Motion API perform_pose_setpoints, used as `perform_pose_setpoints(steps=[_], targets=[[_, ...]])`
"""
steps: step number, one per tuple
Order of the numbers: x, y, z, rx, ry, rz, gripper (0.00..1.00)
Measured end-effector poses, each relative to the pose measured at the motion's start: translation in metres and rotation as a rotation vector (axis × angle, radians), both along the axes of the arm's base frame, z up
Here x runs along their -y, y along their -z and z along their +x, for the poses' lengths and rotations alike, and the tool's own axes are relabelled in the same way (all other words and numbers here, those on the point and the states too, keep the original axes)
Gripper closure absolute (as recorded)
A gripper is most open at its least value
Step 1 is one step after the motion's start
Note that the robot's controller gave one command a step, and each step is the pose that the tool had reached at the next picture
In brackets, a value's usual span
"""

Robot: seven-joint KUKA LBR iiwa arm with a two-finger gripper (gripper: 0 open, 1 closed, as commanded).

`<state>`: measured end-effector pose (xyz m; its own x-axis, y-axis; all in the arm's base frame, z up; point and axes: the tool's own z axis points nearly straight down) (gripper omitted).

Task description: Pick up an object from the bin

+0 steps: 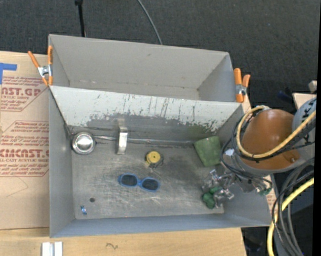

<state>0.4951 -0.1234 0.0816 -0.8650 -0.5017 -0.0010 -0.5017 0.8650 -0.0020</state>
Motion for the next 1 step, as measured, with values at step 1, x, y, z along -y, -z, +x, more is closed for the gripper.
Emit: perform_pose_setpoints(steps=[1], targets=[[-0.0071,-0.1350,-0.0053,0.007,-0.049,0.000,1.00]])
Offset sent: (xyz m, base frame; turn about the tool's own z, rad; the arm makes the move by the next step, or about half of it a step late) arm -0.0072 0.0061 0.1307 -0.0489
